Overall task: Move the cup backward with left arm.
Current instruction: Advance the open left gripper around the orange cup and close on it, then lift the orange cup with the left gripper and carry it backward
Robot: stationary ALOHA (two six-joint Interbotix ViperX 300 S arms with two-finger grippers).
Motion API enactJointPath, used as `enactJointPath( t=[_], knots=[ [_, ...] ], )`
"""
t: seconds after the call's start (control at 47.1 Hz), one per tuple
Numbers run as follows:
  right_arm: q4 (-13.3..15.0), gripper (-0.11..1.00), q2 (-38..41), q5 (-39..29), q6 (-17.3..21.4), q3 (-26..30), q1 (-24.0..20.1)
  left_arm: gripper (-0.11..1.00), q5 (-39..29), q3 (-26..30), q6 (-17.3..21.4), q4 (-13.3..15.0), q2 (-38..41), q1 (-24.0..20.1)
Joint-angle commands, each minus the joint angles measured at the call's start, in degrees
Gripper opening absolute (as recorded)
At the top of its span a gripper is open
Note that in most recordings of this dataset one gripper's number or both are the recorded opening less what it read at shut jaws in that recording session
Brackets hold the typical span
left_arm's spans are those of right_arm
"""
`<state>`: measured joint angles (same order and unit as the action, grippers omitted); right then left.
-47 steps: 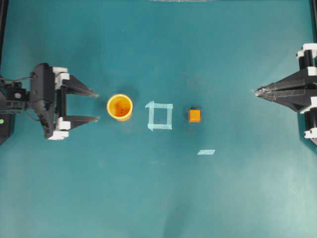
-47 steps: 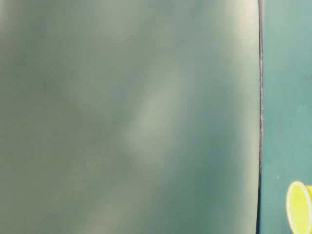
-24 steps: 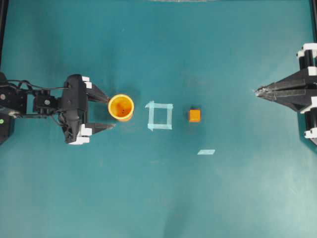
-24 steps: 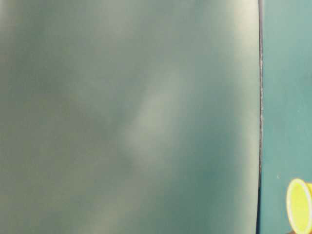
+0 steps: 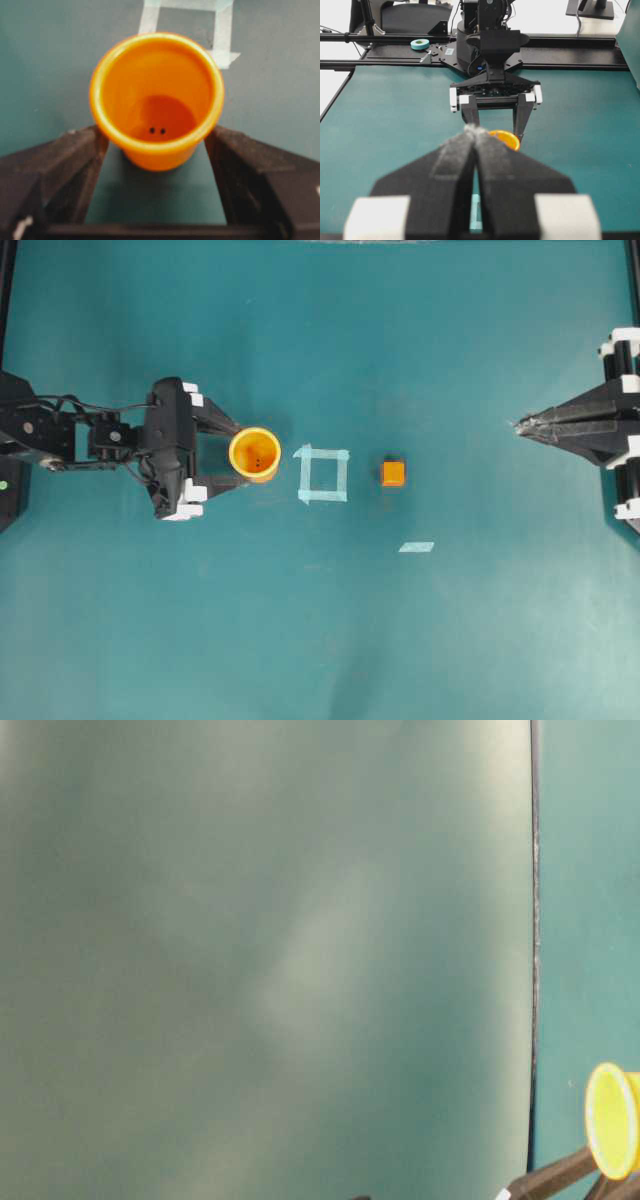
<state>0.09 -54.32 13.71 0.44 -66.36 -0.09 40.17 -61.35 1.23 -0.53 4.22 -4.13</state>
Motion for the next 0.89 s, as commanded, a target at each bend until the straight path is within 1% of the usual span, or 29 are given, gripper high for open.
enactJointPath(
  t=[0.0, 0.148, 0.361, 0.53, 0.679, 0.87],
  knots=[
    [-0.09, 0.00, 0.26, 0.18, -0.09, 1.58, -0.09, 0.74, 0.53, 1.76, 0.00, -0.09, 0.18, 0.88],
    [-0.09, 0.00, 0.35, 0.18, 0.00, 1.58, -0.09, 0.74, 0.53, 4.22, 0.00, 0.00, 2.37, 2.37],
    [-0.09, 0.00, 0.26, 0.18, 0.00, 1.58, -0.09, 0.74, 0.79, 6.77, 0.00, 0.00, 5.19, 3.08],
    [-0.09, 0.00, 0.35, 0.09, 0.00, 1.58, -0.09, 0.71, 2.46, 6.86, 0.44, -0.09, 5.19, 3.08],
    [-0.09, 0.00, 0.26, 0.09, 0.00, 1.58, -0.09, 0.64, 3.25, 6.50, 0.35, -0.09, 5.10, 3.08],
    [-0.09, 0.00, 0.35, 0.09, 0.09, 1.58, -0.09, 0.64, 3.25, 6.33, 0.62, -0.09, 5.01, 2.99]
  ],
)
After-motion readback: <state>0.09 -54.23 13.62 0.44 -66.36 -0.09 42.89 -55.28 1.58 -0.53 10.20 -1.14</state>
